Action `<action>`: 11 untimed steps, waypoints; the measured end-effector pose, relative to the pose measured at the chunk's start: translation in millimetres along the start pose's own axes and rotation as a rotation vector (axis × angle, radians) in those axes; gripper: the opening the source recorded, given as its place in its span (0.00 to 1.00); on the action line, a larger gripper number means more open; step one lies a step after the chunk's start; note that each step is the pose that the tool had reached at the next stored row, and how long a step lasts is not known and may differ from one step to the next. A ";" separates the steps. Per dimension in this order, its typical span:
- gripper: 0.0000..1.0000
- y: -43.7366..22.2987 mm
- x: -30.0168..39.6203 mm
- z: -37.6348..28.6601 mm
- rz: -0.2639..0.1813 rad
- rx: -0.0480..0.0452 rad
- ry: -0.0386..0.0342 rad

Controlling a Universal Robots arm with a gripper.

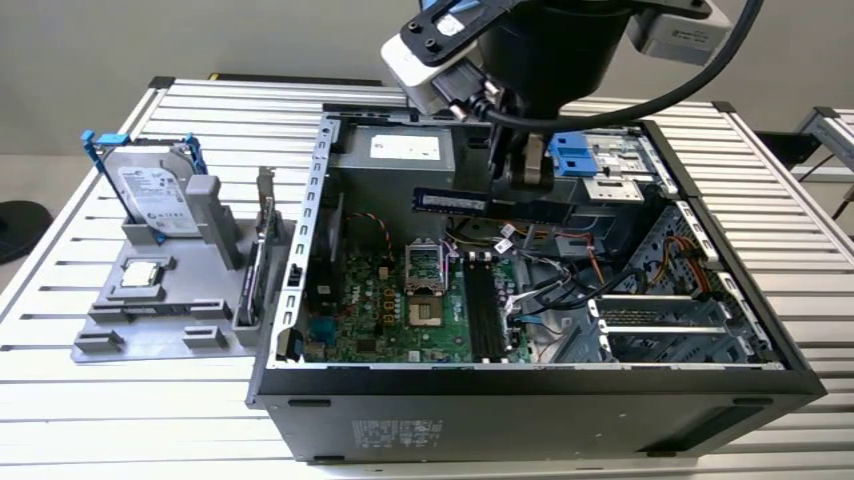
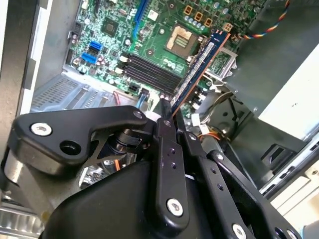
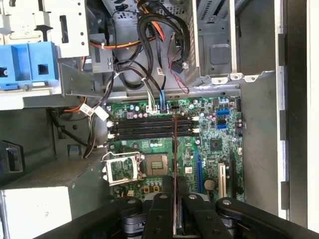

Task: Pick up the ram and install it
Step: 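Pick up the ram and move it above insertion slot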

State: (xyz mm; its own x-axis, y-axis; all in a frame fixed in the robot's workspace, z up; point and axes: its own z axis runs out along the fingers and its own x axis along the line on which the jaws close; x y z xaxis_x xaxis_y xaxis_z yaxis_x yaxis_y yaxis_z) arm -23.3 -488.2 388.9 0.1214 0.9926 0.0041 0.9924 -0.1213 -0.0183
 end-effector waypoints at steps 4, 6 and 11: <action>0.00 0.0 0.0 0.0 0.043 -0.0001 0.0007; 0.00 0.0 0.0 0.0 0.057 -0.0002 0.0010; 0.00 0.0 0.0 0.0 0.075 -0.0004 0.0012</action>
State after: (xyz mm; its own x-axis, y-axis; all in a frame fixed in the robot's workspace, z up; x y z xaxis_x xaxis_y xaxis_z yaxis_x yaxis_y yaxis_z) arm -23.3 -488.2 388.8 0.1951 0.9808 0.0039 0.9806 -0.1950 -0.0182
